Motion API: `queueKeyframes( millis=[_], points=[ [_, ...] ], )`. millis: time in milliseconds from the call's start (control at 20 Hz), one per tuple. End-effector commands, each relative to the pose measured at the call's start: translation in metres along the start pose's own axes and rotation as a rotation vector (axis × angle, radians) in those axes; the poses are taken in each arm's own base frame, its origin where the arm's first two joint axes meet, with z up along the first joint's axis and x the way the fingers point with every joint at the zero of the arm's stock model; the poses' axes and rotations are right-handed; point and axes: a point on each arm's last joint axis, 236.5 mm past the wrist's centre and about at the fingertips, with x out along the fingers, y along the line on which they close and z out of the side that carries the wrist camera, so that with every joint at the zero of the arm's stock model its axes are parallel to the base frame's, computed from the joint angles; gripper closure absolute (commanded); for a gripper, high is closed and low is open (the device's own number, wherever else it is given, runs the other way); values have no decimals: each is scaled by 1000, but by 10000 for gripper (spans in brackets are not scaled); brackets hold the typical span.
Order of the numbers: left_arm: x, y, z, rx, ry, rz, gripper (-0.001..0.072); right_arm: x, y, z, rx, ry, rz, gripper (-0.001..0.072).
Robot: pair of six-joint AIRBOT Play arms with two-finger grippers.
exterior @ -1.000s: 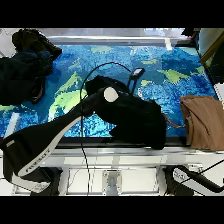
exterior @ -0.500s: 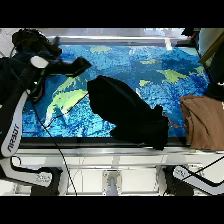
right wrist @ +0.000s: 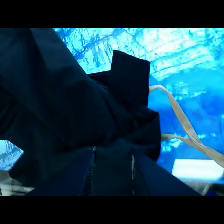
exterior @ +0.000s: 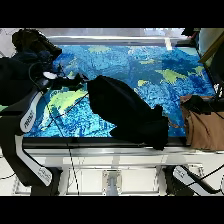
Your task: Fold the clothes and pants, and hang the long-sleeved shirts on hangers.
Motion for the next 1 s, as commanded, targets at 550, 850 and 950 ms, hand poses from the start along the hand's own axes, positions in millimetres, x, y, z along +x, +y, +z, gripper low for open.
queueKeyframes(
  millis=[550,850,950],
  points=[
    [39,-66,-4,105,-47,-126,691,37,-37,-4,54,75,-60,305],
    [-15,-78,35,132,-137,-142,692,149,-39,-23,10,263,-42,304],
    [-31,-76,40,152,-134,-138,692,172,-35,-23,-20,298,-38,304]
  ],
)
